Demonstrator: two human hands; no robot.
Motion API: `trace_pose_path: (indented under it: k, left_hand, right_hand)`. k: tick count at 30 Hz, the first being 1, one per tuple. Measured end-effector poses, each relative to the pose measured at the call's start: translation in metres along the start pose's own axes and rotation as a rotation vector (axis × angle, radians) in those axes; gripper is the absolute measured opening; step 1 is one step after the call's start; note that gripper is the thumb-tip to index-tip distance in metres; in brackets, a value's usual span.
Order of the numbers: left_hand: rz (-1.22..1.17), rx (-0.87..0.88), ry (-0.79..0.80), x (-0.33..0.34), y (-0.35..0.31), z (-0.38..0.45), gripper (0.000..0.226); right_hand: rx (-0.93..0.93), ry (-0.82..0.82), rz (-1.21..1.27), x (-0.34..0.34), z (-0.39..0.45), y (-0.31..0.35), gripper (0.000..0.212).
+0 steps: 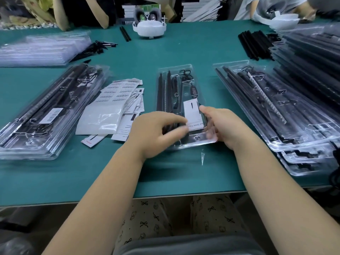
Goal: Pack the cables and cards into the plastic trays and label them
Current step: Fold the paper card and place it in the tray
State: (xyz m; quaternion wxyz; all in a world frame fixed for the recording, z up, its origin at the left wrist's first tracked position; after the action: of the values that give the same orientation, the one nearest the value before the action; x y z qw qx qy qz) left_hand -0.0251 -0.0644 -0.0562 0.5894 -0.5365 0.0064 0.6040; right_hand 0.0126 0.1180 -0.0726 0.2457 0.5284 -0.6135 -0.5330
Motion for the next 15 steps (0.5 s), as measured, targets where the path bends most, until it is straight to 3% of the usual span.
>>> trace_pose_path:
  k: [5,10,15]
  left_hand:
    - [-0.265,-0.225,-0.276,-0.003,0.017,0.006,0.027]
    - [-0.278,-0.399,-0.322,-0.004,0.027,0.010,0.009]
    - [-0.442,-0.597,-0.363,-0.008,0.033,0.011,0.039]
  right_hand:
    - [-0.064,0.080,0.022,-0.002,-0.001,-0.002,0.018]
    - [-0.111,0.063,0.123,-0.004,-0.003,-0.006,0.031]
    - [-0.206,0.111,0.223,-0.004,-0.004,-0.008,0.031]
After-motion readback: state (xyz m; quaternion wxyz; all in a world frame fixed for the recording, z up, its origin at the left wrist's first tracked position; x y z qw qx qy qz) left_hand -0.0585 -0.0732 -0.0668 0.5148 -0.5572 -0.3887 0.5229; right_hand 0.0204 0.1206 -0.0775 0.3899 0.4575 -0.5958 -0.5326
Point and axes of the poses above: each hand's wrist, its own z-axis towards the middle knuckle, its own x-axis out of the palm, y = z × x, the point moved 2 cm from there along z, towards the middle knuckle, and after that the axes turned 7 degrees about -z, right-handed, at the moved point
